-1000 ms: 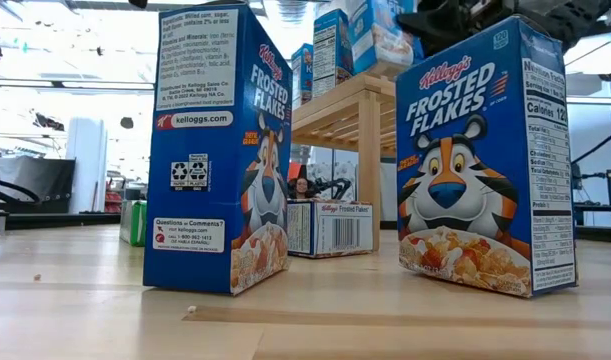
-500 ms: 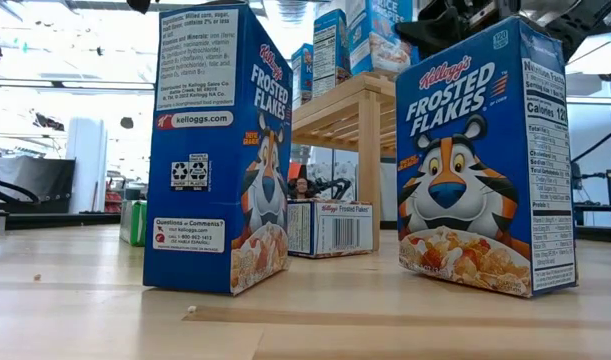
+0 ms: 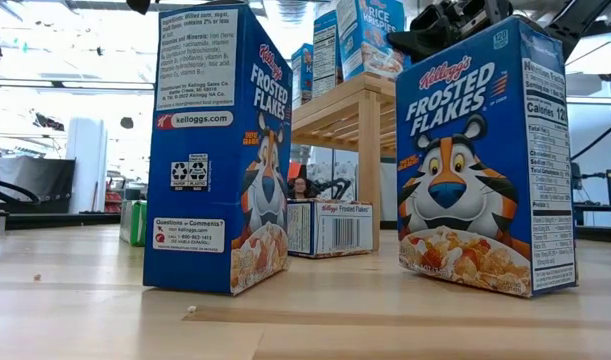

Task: Stack cereal on shelf
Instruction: Put the light blue cereal box aligned with the other light blue cereal boxes on the shelf, then adjust the middle blue cereal box on the shelf, then put the top green cereal box on the shelf

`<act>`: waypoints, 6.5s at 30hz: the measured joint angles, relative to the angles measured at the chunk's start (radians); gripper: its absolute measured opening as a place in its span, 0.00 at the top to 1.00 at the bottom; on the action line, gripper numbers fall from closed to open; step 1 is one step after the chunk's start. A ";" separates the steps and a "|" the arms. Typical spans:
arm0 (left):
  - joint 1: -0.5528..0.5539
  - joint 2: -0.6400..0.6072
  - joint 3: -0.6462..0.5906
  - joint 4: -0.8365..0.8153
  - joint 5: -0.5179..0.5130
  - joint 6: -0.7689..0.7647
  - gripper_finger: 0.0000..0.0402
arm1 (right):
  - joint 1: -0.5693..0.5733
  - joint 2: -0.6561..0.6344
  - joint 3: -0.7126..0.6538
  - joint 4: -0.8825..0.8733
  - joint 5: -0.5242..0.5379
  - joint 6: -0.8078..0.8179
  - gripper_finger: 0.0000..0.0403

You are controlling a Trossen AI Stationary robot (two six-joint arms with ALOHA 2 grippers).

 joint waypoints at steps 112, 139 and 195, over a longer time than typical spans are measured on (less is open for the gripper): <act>0.092 0.529 0.000 0.328 0.244 -0.191 0.94 | -0.201 -0.465 0.000 -0.823 0.186 -0.212 0.66; 0.235 0.530 0.000 0.332 0.458 -0.197 0.99 | -0.201 -0.464 0.000 -0.823 0.212 -0.217 0.67; 0.090 0.072 -0.047 -0.681 0.704 -0.247 0.52 | 0.104 -0.627 0.311 -1.902 0.776 -0.003 0.45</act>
